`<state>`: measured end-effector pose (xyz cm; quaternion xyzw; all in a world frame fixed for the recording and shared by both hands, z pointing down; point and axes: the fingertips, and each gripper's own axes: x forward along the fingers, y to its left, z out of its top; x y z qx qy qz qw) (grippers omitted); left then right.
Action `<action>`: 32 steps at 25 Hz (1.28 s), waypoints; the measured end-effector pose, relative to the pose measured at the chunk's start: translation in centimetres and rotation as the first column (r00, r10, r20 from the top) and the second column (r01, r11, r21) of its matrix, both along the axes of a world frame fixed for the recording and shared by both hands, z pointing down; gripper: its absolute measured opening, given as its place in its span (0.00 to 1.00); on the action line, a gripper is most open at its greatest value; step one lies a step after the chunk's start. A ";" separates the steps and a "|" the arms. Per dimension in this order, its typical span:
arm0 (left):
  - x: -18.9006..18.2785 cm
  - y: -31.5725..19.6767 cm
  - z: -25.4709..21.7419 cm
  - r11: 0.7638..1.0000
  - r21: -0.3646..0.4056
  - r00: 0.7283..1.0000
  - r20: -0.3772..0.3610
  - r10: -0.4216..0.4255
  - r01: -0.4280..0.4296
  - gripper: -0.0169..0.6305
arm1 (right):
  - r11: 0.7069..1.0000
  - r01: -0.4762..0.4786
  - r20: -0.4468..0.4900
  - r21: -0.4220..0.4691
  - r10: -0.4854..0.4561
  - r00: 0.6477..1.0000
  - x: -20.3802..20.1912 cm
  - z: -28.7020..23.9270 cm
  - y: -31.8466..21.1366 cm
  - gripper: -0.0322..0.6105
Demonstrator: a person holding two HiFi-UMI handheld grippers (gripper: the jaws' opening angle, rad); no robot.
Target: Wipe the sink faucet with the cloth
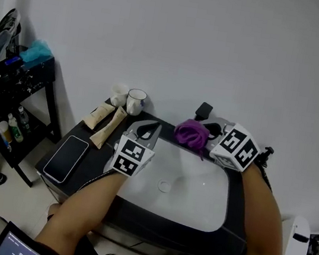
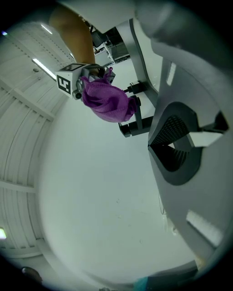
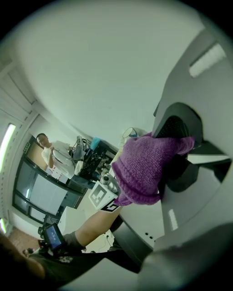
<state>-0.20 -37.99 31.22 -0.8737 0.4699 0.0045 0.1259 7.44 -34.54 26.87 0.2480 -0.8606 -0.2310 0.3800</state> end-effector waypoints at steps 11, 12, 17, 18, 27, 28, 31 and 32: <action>0.5 -0.3 0.2 1.000 0.001 1.000 0.007 0.013 -0.013 0.05 | 0.990 -0.122 0.076 0.075 0.116 0.990 2.6 1.3 -4.8 0.13; 0.6 -0.3 0.2 1.000 0.003 1.000 0.009 0.017 -0.017 0.05 | 0.987 -0.131 0.077 0.097 0.123 0.989 2.9 1.3 -5.2 0.13; 1.1 -0.3 0.2 0.999 0.002 0.999 0.013 0.037 -0.037 0.05 | 0.972 -0.175 0.078 0.158 0.165 0.983 4.0 1.1 -7.4 0.13; 1.2 -0.2 0.2 0.999 0.002 0.999 0.013 0.040 -0.040 0.05 | 0.972 -0.173 0.073 0.159 0.163 0.984 4.0 1.2 -7.5 0.13; 1.0 -0.4 0.3 0.999 0.000 0.999 0.017 0.034 -0.034 0.05 | 0.988 -0.138 0.123 0.073 0.128 0.984 3.7 1.6 -6.4 0.13; 1.0 -0.3 0.3 0.999 -0.001 0.999 0.018 0.032 -0.032 0.05 | 0.989 -0.131 0.116 0.069 0.122 0.986 3.6 1.6 -6.0 0.13; 0.9 -0.3 0.4 1.000 -0.001 1.000 0.019 0.025 -0.025 0.05 | 0.992 -0.110 0.077 0.056 0.106 0.991 3.3 1.9 -4.7 0.13; 0.8 -0.3 0.4 1.000 -0.001 1.000 0.019 0.023 -0.023 0.05 | 0.994 -0.102 0.066 0.049 0.099 0.993 3.1 2.0 -4.3 0.13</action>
